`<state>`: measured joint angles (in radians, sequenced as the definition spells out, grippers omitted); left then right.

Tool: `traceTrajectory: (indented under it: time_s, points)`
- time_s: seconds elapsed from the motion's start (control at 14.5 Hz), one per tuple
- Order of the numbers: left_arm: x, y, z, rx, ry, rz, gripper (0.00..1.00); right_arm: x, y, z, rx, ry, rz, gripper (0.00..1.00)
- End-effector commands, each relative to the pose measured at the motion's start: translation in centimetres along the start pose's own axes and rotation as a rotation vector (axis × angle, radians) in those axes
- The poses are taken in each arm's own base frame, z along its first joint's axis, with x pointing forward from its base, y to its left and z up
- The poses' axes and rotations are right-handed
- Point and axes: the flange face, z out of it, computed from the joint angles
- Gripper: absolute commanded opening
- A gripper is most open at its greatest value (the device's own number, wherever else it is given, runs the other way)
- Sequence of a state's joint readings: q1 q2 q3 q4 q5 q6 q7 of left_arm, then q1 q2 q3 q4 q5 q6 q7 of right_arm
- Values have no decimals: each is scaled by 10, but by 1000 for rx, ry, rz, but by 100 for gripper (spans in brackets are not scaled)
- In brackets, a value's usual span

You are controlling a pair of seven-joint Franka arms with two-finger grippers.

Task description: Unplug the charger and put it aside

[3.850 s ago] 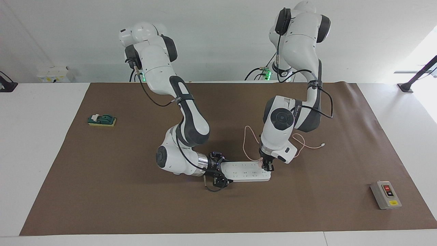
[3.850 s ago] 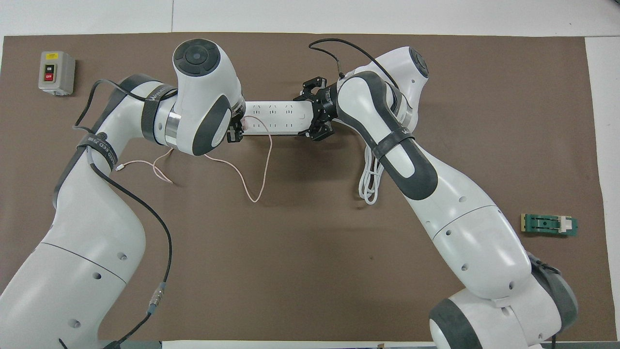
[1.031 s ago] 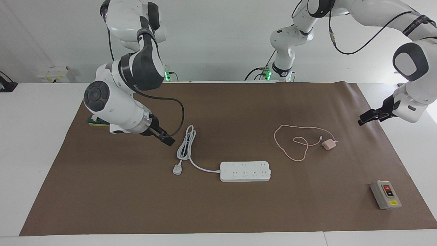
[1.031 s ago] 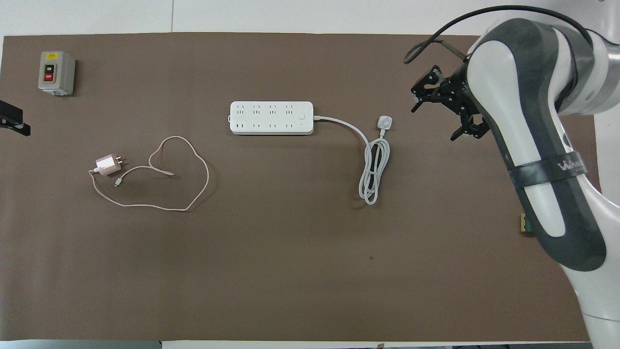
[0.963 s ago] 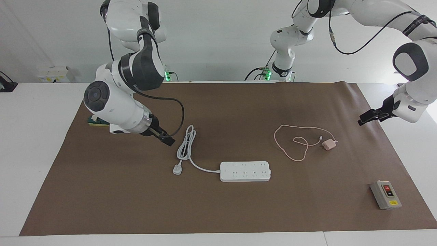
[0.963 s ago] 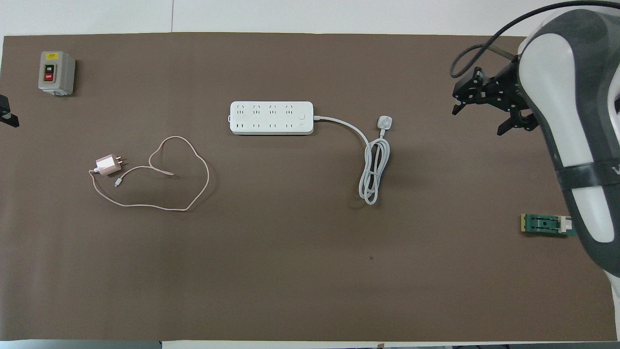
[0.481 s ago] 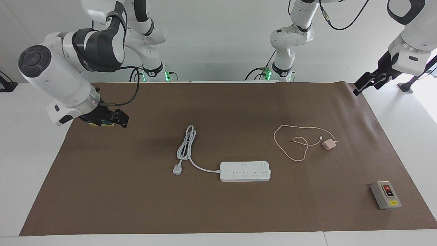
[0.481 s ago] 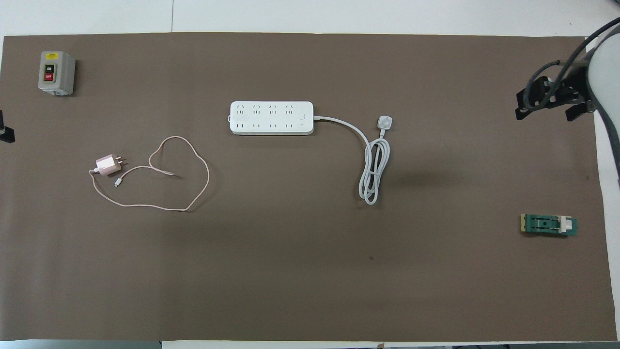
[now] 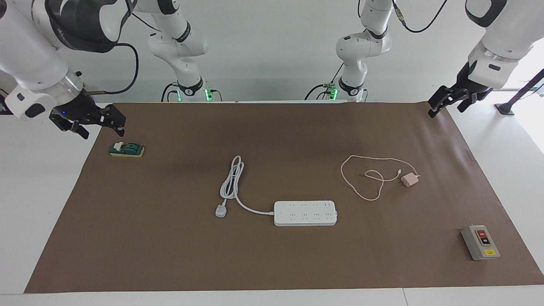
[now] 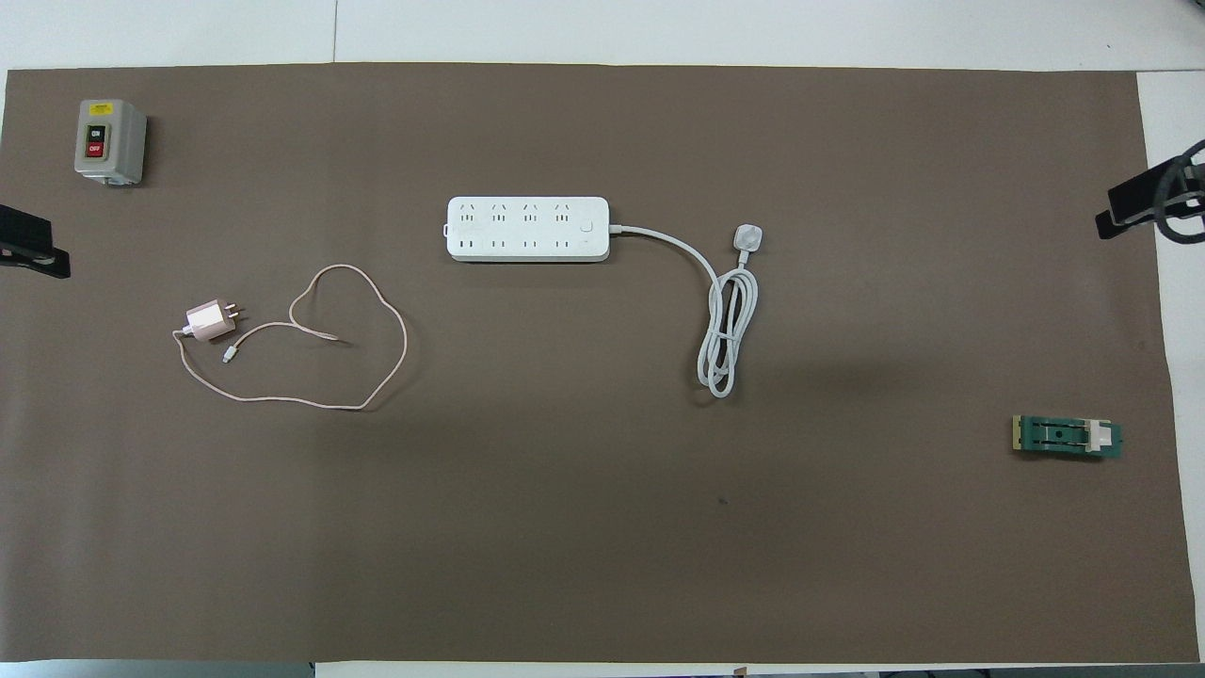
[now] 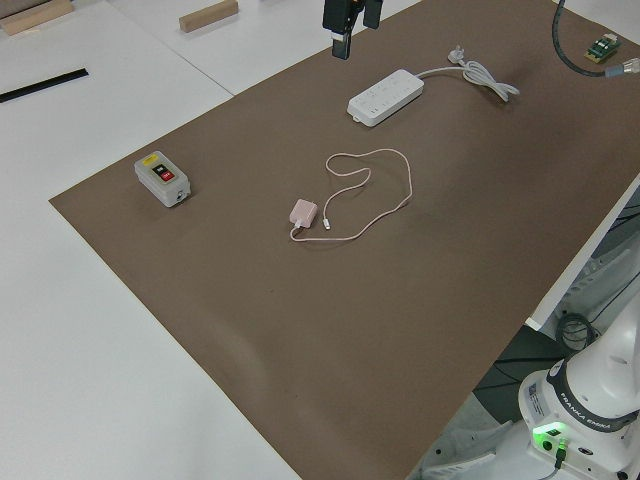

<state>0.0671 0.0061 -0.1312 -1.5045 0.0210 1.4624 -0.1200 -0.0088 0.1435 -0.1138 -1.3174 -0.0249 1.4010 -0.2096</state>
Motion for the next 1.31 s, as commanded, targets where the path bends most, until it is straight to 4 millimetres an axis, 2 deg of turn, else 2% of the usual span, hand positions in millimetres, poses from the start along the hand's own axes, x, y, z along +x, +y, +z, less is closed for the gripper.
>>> traceTrajectory:
  time_s: [0.0, 0.21, 0.34, 0.41, 0.76, 1.24]
  points:
    - [-31, 1, -8, 0, 21, 7, 100, -44, -14, 1, -22, -9, -36, 100]
    - [-30, 0, -10, 8, 34, -10, 100, -48, -15, 15, -17, -16, -36, 100]
    - [-28, 10, -8, 21, 20, 14, 100, -48, -12, 21, -20, -3, -29, 100]
    - [-28, 10, -8, 22, 12, 15, 100, -48, -9, 23, -18, -2, -12, 100]
    - [-31, 21, -16, 16, 1, 47, 100, -44, -11, 20, -22, 8, 4, 100]
    - [-36, 21, -26, -2, 34, 97, 100, -46, -11, 18, -21, 12, 3, 100]
